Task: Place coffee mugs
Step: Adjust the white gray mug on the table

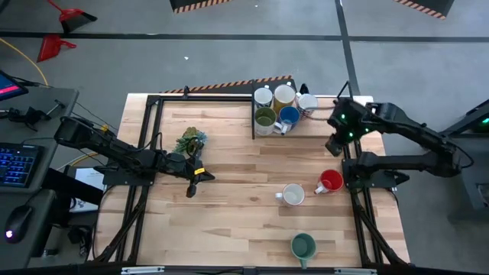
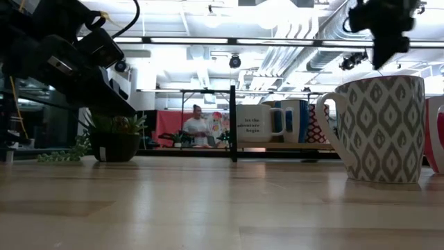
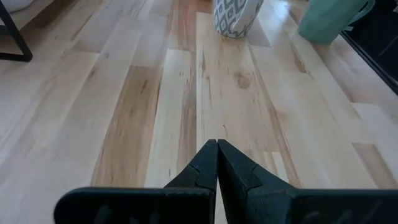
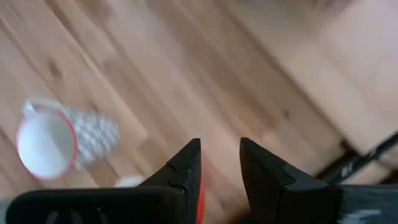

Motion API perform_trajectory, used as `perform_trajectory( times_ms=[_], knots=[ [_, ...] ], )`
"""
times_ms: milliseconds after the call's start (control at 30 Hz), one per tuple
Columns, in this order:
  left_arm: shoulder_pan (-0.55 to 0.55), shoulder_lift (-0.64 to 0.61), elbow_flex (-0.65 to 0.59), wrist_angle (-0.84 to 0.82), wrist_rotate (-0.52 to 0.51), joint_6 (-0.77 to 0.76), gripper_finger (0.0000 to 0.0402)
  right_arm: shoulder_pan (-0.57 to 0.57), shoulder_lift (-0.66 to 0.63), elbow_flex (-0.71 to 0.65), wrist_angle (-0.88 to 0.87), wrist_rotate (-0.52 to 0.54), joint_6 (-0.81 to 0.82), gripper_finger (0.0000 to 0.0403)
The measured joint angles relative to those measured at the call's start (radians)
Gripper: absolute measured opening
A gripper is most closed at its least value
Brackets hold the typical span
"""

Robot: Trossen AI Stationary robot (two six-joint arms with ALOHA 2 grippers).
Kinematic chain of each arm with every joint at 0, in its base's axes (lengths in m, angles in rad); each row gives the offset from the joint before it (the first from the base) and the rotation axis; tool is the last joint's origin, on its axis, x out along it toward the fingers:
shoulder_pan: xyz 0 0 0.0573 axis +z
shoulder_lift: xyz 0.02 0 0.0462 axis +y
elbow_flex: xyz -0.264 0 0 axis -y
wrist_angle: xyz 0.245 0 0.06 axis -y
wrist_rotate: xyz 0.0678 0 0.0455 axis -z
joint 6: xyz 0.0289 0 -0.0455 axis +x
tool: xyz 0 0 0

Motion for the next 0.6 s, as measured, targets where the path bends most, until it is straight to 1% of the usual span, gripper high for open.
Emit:
perform_trajectory(
  times_ms=[133,400,500,600],
  knots=[
    [0.000,0.000,0.000,0.004,0.000,-0.015,0.0000,0.075,-0.028,-0.070,-0.058,-0.003,0.038,0.0089],
    [0.000,0.000,0.000,0.005,0.000,-0.014,0.0000,0.232,-0.067,-0.197,-0.040,-0.019,0.092,0.0089],
    [0.000,0.000,0.000,0.016,0.000,-0.028,0.0000,0.288,-0.079,-0.230,0.009,-0.018,0.113,0.0089],
    [0.000,0.000,0.017,0.064,0.000,-0.070,0.0000,0.338,-0.090,-0.253,0.077,-0.007,0.113,0.0089]
  ],
)
